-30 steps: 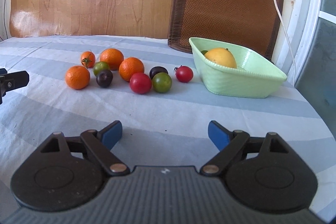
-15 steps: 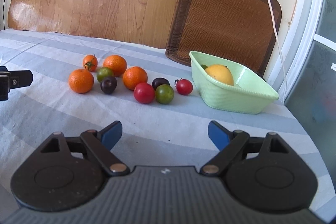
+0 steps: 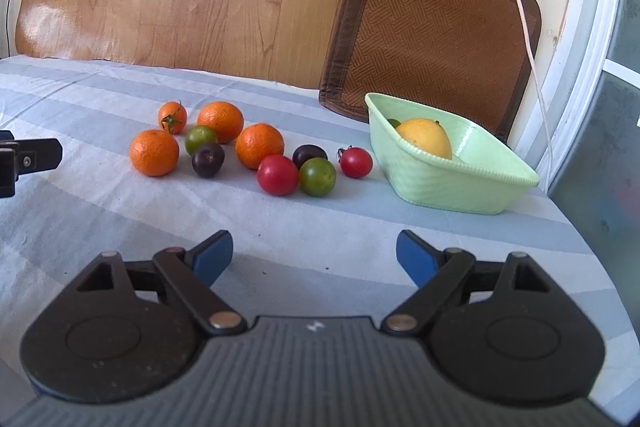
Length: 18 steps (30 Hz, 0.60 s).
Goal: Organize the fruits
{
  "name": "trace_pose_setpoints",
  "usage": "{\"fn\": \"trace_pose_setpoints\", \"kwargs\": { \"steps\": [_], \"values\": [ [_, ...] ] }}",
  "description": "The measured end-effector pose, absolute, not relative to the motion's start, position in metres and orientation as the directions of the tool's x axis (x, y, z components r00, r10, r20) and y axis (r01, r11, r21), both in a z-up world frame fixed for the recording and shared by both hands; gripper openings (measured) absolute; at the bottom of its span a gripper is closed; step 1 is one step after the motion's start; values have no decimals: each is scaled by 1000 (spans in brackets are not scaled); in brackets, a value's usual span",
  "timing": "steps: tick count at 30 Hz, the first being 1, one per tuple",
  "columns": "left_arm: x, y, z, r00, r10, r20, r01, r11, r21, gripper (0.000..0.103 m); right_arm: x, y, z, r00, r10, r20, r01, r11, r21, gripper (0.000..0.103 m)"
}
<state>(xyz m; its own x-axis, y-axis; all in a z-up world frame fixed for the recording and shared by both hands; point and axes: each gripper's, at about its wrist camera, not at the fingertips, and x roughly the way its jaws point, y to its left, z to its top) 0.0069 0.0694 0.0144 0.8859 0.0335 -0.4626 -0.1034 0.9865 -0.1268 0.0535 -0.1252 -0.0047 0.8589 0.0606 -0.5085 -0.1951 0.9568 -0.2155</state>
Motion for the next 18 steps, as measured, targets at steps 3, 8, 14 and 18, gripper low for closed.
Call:
{"fn": "trace_pose_setpoints", "kwargs": {
  "steps": [3,8,14,18],
  "values": [
    [6,69,14,885,34,-465,-104,987,-126,71,54,-127,-5,857,72,-510,-203,958,-205,91],
    [13,69,14,877,-38,-479,-44,986,-159,71,55,-151,-5,850,198,-488,-270,959,-81,90],
    [40,59,17,864,-148,-481,47,975,-216,69,67,-173,-2,816,313,-486,-316,946,79,62],
    [62,45,19,862,-157,-481,87,983,-163,69,78,-168,2,791,371,-487,-374,922,95,49]
  ]
}}
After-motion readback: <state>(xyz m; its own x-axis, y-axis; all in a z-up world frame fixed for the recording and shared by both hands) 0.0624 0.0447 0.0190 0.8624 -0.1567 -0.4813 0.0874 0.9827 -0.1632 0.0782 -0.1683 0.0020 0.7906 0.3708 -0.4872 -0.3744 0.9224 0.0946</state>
